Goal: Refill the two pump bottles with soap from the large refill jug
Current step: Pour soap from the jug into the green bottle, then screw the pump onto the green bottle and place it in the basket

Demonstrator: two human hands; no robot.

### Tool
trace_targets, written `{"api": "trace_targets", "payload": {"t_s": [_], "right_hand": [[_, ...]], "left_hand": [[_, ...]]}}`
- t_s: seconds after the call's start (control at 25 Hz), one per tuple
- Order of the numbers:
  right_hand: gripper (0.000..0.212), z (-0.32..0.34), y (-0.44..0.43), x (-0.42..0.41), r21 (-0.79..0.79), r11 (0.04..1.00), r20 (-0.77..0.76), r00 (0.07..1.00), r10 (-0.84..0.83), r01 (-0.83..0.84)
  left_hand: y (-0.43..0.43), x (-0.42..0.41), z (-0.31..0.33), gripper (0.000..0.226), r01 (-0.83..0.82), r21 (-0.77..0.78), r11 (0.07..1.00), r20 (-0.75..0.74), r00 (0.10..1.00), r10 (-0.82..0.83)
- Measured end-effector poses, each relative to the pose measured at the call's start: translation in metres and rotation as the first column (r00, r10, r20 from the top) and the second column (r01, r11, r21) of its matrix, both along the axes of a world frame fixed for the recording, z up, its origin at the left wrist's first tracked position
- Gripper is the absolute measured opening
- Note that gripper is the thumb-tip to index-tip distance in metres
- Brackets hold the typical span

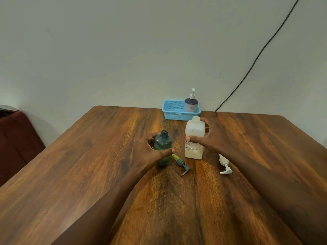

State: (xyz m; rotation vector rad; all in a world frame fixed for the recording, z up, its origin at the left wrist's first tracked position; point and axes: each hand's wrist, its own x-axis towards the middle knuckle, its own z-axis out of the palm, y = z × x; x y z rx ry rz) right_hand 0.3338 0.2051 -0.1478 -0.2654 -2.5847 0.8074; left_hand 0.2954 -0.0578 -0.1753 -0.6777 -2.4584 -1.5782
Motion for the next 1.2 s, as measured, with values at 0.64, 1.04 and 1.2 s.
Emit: {"api": "trace_targets", "payload": {"t_s": [0.64,1.04,1.2], "right_hand": [[0.026,-0.008,-0.048,0.005,0.574,0.691,-0.070,0.815,0.576,-0.439],[0.033,-0.022,-0.064,-0.008,0.544,0.495,0.527,0.735,0.427,-0.678],[0.036,0.003,-0.067,-0.004,0.429,0.683,0.295,0.807,0.512,-0.591]], "left_hand": [[-0.008,-0.011,-0.019,0.087,-0.025,-0.013,1.000,0.012,1.000,0.025],[-0.028,-0.005,-0.014,0.065,-0.058,0.058,0.997,-0.036,0.998,0.060],[-0.032,-0.005,-0.012,0.073,-0.073,0.075,0.994,-0.031,0.997,0.076]]}}
